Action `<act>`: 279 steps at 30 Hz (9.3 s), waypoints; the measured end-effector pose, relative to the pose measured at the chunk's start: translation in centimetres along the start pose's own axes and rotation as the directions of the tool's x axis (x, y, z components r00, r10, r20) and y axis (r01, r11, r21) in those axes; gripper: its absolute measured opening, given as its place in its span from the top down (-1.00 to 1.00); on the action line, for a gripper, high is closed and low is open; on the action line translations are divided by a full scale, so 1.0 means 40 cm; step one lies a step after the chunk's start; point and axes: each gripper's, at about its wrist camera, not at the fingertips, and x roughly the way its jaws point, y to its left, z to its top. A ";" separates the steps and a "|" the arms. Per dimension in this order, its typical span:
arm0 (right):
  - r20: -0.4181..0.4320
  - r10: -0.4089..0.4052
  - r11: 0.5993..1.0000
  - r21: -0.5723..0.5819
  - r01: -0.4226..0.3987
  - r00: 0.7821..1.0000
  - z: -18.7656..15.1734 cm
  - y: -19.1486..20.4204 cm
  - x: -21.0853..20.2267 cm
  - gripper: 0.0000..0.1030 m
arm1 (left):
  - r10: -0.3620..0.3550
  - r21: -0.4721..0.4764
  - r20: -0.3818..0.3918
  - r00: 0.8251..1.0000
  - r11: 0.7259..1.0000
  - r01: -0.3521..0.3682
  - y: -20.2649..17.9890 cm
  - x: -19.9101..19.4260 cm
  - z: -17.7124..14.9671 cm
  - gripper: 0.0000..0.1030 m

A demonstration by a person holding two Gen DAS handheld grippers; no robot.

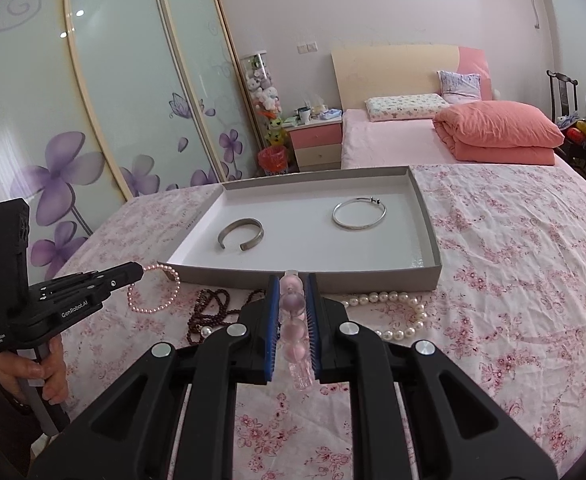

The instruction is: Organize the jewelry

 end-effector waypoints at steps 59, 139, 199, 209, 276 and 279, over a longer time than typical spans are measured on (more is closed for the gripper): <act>0.113 -0.069 0.998 -0.004 0.070 0.991 0.226 -0.004 0.248 0.72 | 0.108 0.004 0.082 0.991 0.994 -0.109 -0.031 0.271 0.256 0.87; -0.266 -0.162 0.986 -0.090 0.143 0.950 -0.103 -0.046 0.158 0.72 | 0.004 0.133 -0.116 0.993 0.991 0.012 -0.160 0.103 -0.103 0.28; -0.269 -0.157 0.987 -0.086 0.139 0.950 -0.107 -0.039 0.158 0.72 | 0.113 0.115 -0.184 0.976 0.989 -0.093 -0.038 0.177 -0.064 0.80; -0.269 -0.163 0.986 -0.085 0.145 0.949 -0.109 -0.038 0.159 0.72 | 0.106 0.104 -0.184 0.977 0.991 -0.088 -0.033 0.175 -0.065 0.80; 0.253 -0.115 0.990 -0.053 0.132 0.961 0.077 0.064 -0.055 0.73 | 0.062 0.046 0.245 0.968 0.996 -0.076 -0.086 -0.107 0.080 0.82; 0.264 -0.117 0.989 -0.054 0.136 0.958 0.094 0.066 -0.046 0.73 | 0.062 0.049 0.246 0.967 0.996 -0.076 -0.089 -0.088 0.098 0.82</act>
